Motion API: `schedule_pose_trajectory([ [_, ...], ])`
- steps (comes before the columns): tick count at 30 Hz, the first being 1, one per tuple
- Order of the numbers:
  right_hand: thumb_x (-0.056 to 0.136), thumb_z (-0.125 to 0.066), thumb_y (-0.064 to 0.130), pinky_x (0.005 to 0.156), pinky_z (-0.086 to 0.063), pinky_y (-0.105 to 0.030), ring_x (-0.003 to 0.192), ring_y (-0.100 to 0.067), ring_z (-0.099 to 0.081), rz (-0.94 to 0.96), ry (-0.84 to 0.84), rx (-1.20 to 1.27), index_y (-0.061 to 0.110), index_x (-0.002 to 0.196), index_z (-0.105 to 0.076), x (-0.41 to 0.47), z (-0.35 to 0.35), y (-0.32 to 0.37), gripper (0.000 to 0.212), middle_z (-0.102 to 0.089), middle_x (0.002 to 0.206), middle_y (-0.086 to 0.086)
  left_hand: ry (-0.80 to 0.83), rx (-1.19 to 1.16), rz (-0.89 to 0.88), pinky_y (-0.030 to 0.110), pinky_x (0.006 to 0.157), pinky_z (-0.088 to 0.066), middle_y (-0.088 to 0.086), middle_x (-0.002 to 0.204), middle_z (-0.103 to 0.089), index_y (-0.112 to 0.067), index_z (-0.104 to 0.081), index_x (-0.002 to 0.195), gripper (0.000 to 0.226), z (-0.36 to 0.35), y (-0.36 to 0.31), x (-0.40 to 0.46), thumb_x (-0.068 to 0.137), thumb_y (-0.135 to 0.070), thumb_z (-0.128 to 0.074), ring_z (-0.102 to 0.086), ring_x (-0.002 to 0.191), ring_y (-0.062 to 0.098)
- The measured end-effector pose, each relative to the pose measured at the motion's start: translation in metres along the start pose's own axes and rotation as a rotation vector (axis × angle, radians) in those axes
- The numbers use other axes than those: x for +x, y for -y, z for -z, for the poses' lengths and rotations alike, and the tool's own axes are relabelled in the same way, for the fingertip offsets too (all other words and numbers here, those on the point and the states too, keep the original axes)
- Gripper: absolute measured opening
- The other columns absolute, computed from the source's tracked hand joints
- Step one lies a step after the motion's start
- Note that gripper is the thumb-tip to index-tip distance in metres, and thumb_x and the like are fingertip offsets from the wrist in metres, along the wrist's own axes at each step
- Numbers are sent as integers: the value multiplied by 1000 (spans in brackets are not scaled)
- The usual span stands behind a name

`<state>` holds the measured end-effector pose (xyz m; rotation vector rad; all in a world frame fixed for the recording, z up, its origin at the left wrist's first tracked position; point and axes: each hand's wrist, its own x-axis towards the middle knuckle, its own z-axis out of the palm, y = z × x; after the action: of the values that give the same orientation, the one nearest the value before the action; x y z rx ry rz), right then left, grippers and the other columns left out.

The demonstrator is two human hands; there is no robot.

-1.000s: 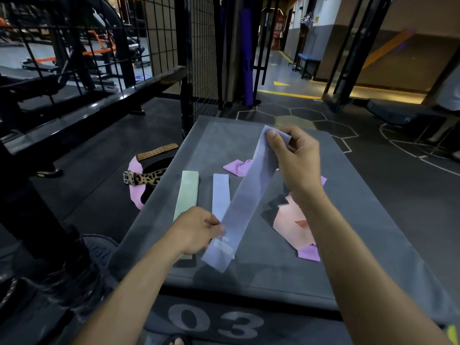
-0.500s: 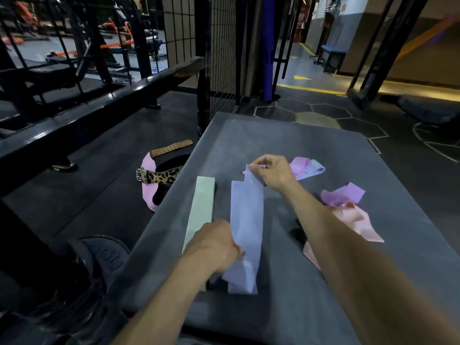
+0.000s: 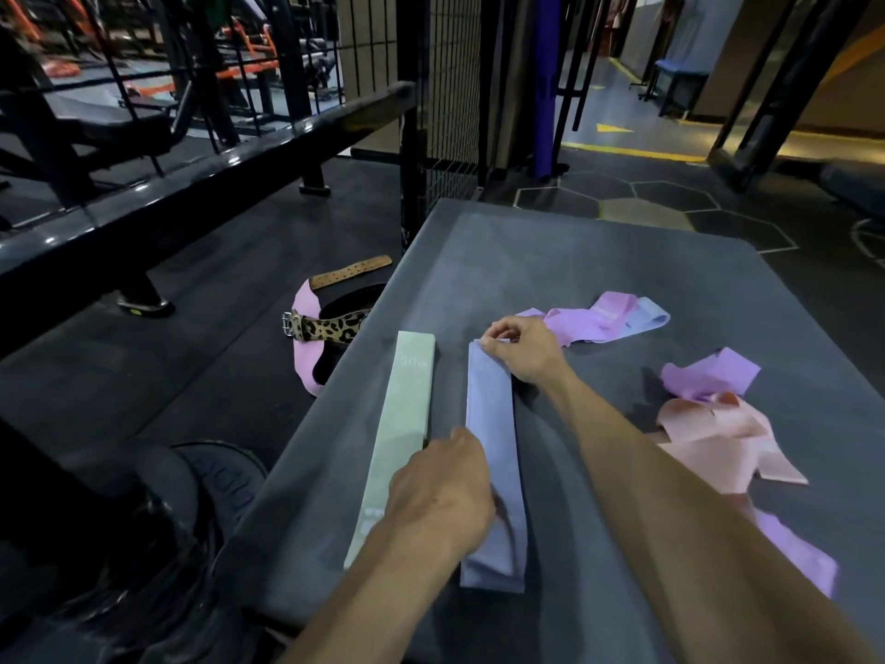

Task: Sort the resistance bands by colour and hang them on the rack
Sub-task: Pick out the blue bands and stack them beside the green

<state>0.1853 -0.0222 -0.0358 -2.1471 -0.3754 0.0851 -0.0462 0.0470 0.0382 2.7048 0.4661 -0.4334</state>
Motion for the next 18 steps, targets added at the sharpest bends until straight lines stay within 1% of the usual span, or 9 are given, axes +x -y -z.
schedule_pose_trajectory([
  [3,83,-78,18,77,-49,-22,79,-10,-61,19,-24,18,21,78,-71,-2,-2,-1,10,-76,92,-7,18,28,-2,38,82,-43,15,129,-56,-10,-45,131,33,0,-2,0,101,-20,-53,-58,115,35],
  [6,83,-79,17,70,-47,-13,74,-8,-59,13,-41,41,20,79,-72,-2,-3,-3,8,-76,89,-7,38,52,-10,39,86,-45,15,130,-56,-10,-44,133,34,0,-3,0,102,-20,-53,-58,117,34],
  [8,82,-79,17,69,-46,-10,73,-8,-60,22,-48,38,20,78,-72,-3,-3,-2,8,-76,89,-6,41,63,-18,38,84,-45,14,129,-56,-10,-45,131,31,-2,-3,1,103,-19,-51,-58,115,33],
  [12,82,-79,17,76,-52,-22,74,-10,-62,34,-49,12,16,82,-74,-4,-4,-4,5,-76,91,-3,47,94,-33,36,78,-40,12,126,-56,-13,-46,126,26,-2,-3,0,102,-19,-53,-58,114,33],
  [16,83,-78,20,75,-54,-28,78,-15,-66,51,-56,-46,15,83,-75,-6,-6,-3,6,-75,84,-2,65,153,-63,35,76,-38,12,126,-56,-13,-46,126,26,-2,-3,-2,101,-20,-53,-57,114,32],
  [18,83,-78,23,74,-55,-32,77,-15,-66,57,-44,-82,16,83,-74,-7,-7,-2,8,-72,78,2,50,175,-75,35,75,-38,11,124,-58,-15,-46,124,26,-2,-2,-3,100,-20,-53,-58,112,31],
])
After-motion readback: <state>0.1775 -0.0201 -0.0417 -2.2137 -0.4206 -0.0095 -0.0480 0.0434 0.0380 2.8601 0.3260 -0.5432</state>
